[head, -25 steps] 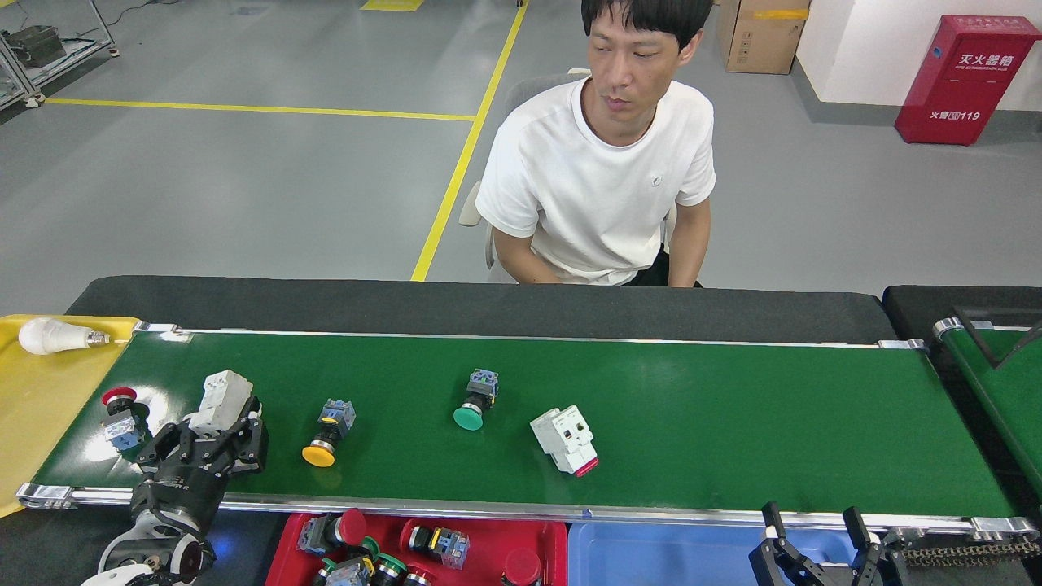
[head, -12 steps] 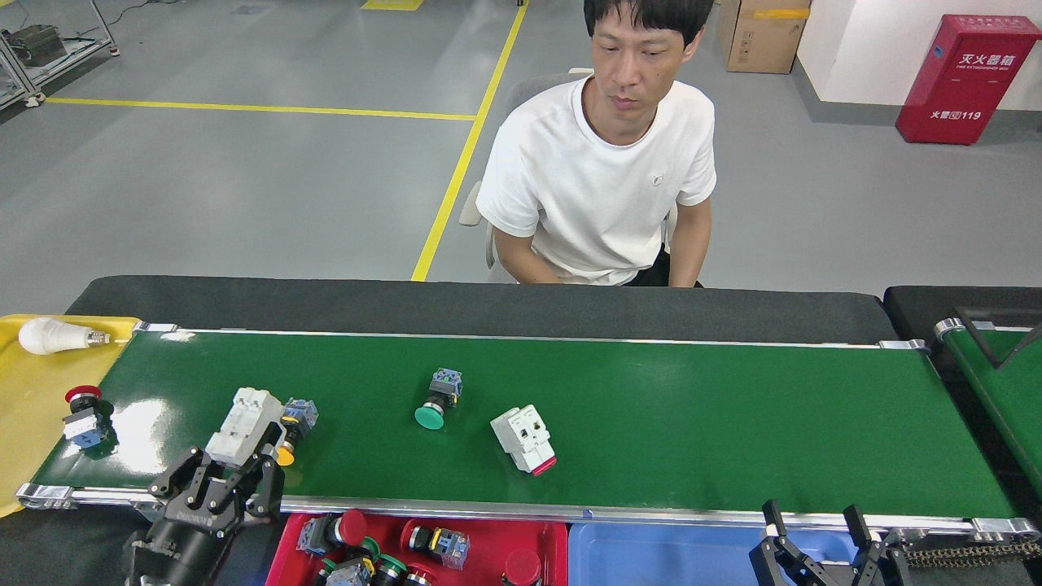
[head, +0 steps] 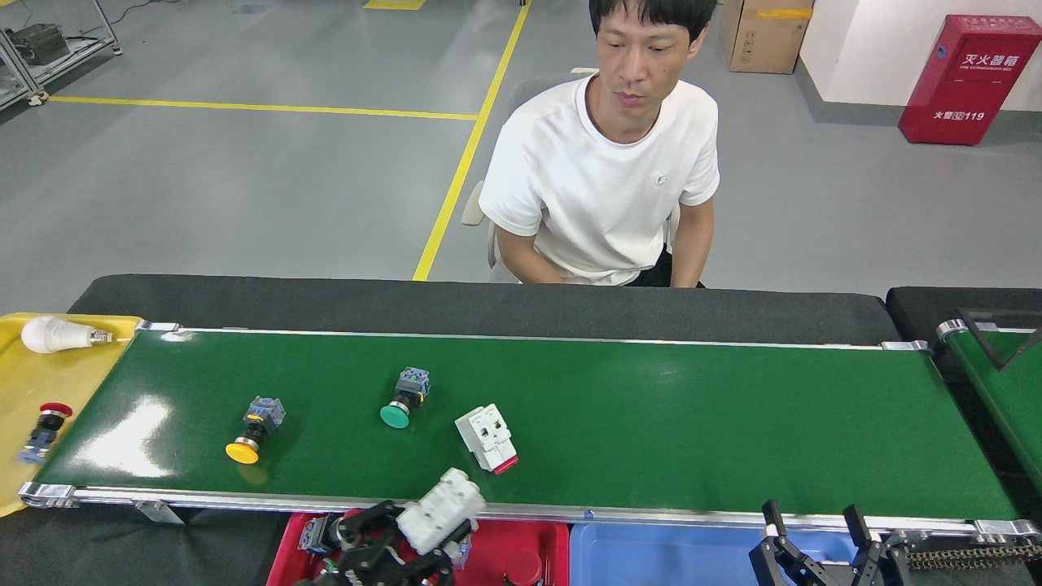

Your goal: Pick switch part from conveyor to tray

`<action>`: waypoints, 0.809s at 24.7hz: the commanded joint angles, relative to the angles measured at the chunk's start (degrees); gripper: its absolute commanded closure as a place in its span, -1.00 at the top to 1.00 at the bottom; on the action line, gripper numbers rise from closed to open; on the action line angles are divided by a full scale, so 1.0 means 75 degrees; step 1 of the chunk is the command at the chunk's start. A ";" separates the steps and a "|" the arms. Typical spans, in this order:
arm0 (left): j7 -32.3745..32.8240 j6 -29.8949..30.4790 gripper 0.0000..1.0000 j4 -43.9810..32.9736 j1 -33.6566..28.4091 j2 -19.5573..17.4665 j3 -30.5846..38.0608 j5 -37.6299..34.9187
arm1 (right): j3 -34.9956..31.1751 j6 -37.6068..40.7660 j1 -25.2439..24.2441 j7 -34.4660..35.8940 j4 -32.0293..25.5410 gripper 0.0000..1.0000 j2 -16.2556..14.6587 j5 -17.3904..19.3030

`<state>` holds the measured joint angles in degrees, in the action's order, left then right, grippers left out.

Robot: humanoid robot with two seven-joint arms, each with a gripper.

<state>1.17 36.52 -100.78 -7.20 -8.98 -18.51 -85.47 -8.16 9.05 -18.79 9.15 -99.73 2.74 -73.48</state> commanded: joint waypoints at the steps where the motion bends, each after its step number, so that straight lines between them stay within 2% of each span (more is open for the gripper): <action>1: -0.0027 0.0204 -0.83 -0.0075 0.0268 0.0048 -0.0718 -0.0181 | -0.0002 0.0024 0.0009 0.0046 -0.0086 1.00 -0.0061 0.0012; 4: 0.0160 0.0193 -0.81 0.0019 0.0690 0.0142 -0.1714 -0.0357 | 0.0010 0.0095 0.0021 0.0034 -0.0086 1.00 -0.0073 0.0012; 7: 0.0313 0.0181 -0.73 0.0488 0.0936 0.0529 -0.2371 -0.1037 | 0.0010 0.0153 0.0021 0.0034 -0.0086 1.00 -0.0073 0.0012; 8: 0.0360 0.0181 -0.50 0.0616 0.0948 0.0716 -0.2395 -0.1318 | 0.0010 0.0153 0.0021 0.0023 -0.0086 1.00 -0.0073 0.0012; 10: 0.0360 0.0122 0.14 0.0769 0.0936 0.0974 -0.2430 -0.1834 | 0.0010 0.0153 0.0021 0.0023 -0.0074 1.00 -0.0073 0.0012; 12: 0.0325 0.0005 1.00 0.1003 0.0877 0.1138 -0.2383 -0.2455 | 0.0010 0.0153 0.0021 0.0023 -0.0051 1.00 -0.0073 0.0012; 14: 0.0290 -0.0112 1.00 0.1074 0.0807 0.1115 -0.2336 -0.2537 | 0.0010 0.0153 0.0021 0.0023 -0.0039 1.00 -0.0061 0.0012; 17: 0.0219 -0.0124 1.00 0.0921 0.0479 0.1091 -0.1774 -0.2350 | 0.0010 0.0153 0.0021 0.0023 -0.0039 1.00 -0.0061 0.0012; 20: 0.0137 -0.0089 1.00 0.0441 0.0210 0.1092 -0.0814 -0.1367 | 0.0010 0.0153 0.0021 0.0023 -0.0027 1.00 -0.0061 0.0012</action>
<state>3.07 36.09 -95.73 -5.64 -0.83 -26.90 -98.13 -8.10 9.99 -18.79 9.28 -99.42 2.73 -73.48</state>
